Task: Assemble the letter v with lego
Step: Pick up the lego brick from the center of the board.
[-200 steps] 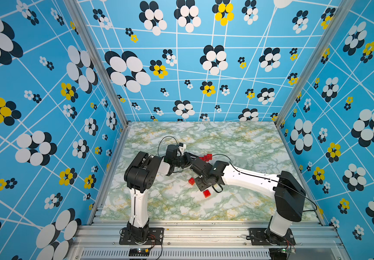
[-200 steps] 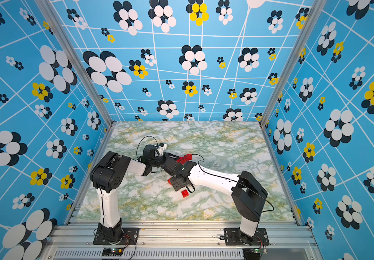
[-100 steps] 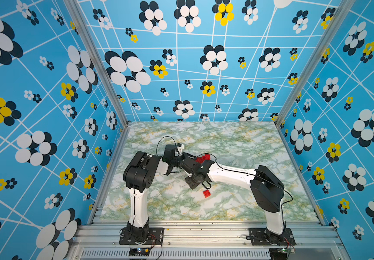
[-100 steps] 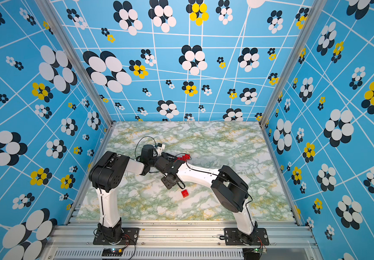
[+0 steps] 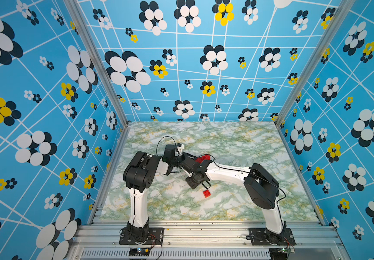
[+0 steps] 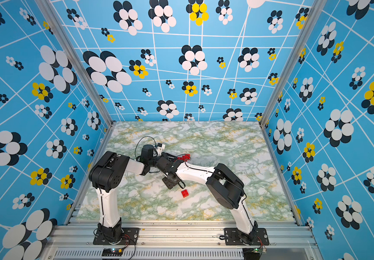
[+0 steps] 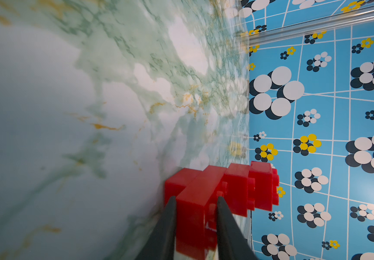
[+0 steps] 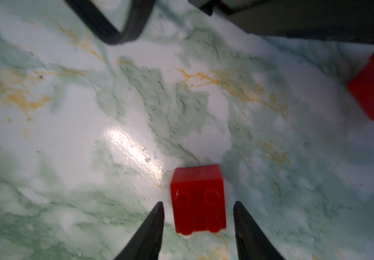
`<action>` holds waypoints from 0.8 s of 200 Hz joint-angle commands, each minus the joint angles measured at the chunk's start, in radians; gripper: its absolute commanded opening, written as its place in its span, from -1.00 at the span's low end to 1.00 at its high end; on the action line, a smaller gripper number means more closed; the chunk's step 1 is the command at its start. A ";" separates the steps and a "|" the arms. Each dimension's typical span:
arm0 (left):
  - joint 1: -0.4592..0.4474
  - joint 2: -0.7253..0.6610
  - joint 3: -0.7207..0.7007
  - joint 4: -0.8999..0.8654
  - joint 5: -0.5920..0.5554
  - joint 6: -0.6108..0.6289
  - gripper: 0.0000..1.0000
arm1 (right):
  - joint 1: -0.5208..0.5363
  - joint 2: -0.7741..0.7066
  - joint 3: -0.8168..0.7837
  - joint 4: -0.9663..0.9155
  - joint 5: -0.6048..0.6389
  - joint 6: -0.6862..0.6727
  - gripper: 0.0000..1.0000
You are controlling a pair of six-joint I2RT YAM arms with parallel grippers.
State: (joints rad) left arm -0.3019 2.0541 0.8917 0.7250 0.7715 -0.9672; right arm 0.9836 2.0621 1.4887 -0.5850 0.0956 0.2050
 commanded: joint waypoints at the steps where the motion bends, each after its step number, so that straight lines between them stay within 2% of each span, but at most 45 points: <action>1: -0.005 0.006 -0.002 0.007 0.018 0.015 -1.00 | -0.002 0.017 0.022 0.016 -0.011 0.005 -0.03; 50: -0.006 0.009 -0.011 0.025 0.018 0.007 -1.00 | -0.002 0.036 0.028 0.024 -0.023 0.009 -0.06; 55: -0.006 0.011 -0.011 0.027 0.019 0.006 -1.00 | -0.002 0.035 0.028 0.027 -0.024 0.010 -0.12; 74: -0.006 0.013 -0.014 0.038 0.017 -0.001 -1.00 | -0.002 0.026 0.024 0.023 -0.016 0.024 -0.17; 84: -0.006 0.012 -0.018 0.043 0.017 -0.004 -1.00 | -0.002 0.015 0.015 0.018 -0.003 0.039 -0.35; 93: -0.008 0.011 -0.020 0.046 0.015 -0.006 -1.00 | -0.002 -0.006 -0.004 0.024 0.013 0.055 -0.38; 120: -0.012 -0.001 -0.029 0.046 0.007 -0.007 -1.00 | -0.005 -0.100 -0.084 0.021 0.084 0.158 -0.37; 160: -0.028 -0.012 -0.043 0.053 -0.008 -0.011 -1.00 | -0.022 -0.265 -0.273 -0.010 0.188 0.423 -0.35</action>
State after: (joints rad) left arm -0.3141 2.0541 0.8703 0.7567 0.7708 -0.9794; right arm 0.9806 1.9003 1.3041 -0.5529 0.1879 0.4263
